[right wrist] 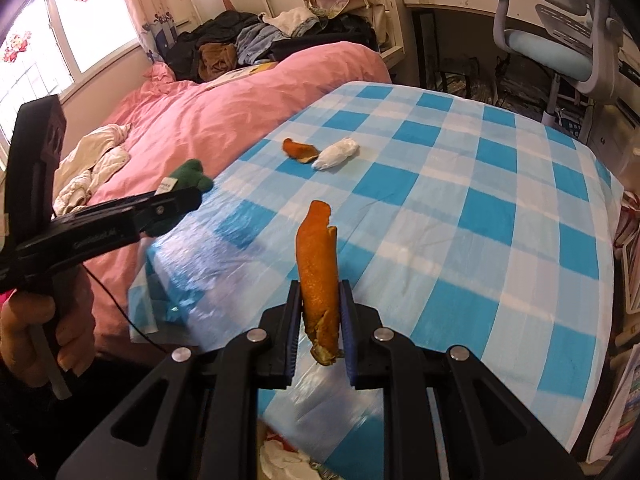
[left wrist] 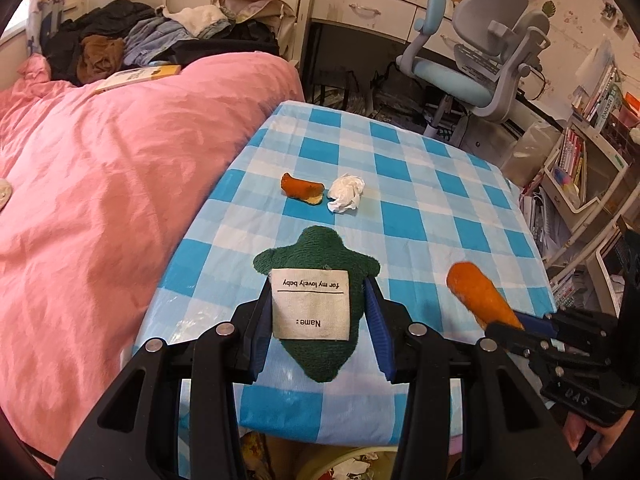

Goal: Collect trash
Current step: 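Carry both items over the yellow bin and open both tools to drop them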

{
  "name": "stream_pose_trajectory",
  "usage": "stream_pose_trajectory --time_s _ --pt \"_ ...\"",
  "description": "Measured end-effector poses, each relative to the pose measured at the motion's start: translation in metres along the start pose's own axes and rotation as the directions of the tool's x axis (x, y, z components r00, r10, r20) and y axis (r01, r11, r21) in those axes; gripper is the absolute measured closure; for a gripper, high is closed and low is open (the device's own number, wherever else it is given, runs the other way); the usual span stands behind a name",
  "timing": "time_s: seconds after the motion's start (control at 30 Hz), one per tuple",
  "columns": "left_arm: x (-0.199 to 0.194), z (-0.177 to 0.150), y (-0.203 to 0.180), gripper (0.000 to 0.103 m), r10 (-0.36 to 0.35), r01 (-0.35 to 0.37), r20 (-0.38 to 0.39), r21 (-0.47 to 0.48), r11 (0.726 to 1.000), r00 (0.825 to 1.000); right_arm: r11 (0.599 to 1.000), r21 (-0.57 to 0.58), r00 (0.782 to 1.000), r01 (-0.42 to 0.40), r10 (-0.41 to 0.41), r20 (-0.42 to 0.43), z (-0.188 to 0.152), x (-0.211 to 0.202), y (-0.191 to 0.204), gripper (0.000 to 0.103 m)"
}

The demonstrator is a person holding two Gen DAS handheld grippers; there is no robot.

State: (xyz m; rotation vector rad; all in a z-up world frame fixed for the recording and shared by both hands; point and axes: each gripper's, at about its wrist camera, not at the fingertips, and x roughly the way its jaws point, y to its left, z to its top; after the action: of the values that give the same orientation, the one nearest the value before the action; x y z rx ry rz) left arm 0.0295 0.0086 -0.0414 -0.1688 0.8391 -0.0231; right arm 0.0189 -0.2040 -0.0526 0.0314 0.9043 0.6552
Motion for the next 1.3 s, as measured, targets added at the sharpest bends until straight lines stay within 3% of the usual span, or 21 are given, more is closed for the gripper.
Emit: stream_pose_trajectory --time_s 0.4,0.73,0.83,1.07,1.3 --pt "-0.025 -0.023 -0.002 0.062 0.003 -0.003 0.026 0.01 1.0 1.0 0.996 -0.019 0.996 -0.082 0.081 -0.047 -0.07 -0.026 0.043 0.084" --pt "-0.045 -0.049 -0.011 0.062 0.005 -0.007 0.046 0.044 0.999 0.999 0.986 -0.105 0.962 -0.132 0.102 -0.253 -0.125 -0.011 0.073 0.082" --pt "-0.05 -0.056 -0.015 0.062 0.005 -0.008 0.047 0.057 0.998 0.999 0.985 -0.121 0.96 -0.123 0.088 -0.265 -0.131 -0.009 0.076 0.081" --pt "-0.059 -0.073 -0.023 0.062 0.003 -0.007 0.045 0.089 0.996 0.999 0.994 -0.071 0.984 -0.079 0.066 -0.167 -0.128 -0.024 0.065 0.057" --pt "-0.06 -0.099 -0.04 0.062 -0.019 0.019 -0.001 0.152 0.988 1.0 0.999 0.047 0.999 0.0 -0.002 0.038 -0.115 -0.055 0.041 0.043"
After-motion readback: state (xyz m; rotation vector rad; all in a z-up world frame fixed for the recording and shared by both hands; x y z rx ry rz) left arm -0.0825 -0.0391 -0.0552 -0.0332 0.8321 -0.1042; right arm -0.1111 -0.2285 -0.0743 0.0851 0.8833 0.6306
